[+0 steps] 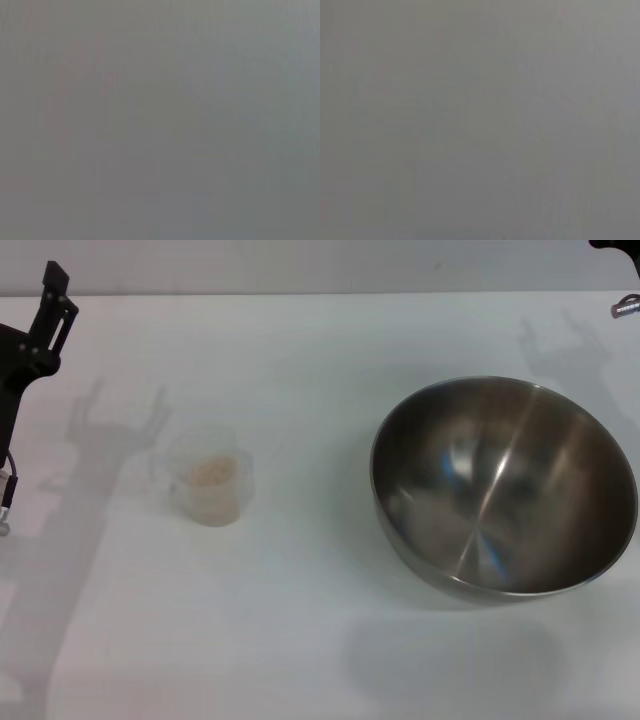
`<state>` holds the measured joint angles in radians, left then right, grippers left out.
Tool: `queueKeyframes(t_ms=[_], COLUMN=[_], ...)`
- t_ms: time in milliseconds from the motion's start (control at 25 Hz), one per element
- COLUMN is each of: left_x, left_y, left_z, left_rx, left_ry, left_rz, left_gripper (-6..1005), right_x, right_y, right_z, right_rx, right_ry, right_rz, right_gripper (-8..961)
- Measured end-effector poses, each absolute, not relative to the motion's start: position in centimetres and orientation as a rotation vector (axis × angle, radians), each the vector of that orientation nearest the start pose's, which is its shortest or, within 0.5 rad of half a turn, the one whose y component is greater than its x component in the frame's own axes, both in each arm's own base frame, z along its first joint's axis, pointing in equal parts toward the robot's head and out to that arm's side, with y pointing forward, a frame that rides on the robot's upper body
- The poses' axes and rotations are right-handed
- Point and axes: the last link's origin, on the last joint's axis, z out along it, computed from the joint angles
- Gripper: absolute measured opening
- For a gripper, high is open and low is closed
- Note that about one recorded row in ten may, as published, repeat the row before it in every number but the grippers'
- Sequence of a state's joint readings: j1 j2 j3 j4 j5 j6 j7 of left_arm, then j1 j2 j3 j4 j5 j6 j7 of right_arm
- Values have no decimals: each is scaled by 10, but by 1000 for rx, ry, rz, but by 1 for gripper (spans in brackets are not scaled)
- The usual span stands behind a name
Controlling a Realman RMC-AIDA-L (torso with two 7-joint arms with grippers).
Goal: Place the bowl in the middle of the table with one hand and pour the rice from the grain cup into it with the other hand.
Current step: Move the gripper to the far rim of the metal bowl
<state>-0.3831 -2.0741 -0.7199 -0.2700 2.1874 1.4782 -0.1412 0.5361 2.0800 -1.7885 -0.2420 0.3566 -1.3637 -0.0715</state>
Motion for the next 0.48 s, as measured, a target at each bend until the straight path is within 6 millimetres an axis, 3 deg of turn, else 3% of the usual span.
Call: queueKeyframes(t_ms=[480], left_x=[-293], left_y=[301], left_z=[0], left_rx=[-1485], left_ry=[-375], left_rz=[-997], left_gripper=[844], right_x=[246], right_y=[357], right_z=[27], right_rx=[-1414], right_ry=[-257], right_rz=[606], right_gripper=[555])
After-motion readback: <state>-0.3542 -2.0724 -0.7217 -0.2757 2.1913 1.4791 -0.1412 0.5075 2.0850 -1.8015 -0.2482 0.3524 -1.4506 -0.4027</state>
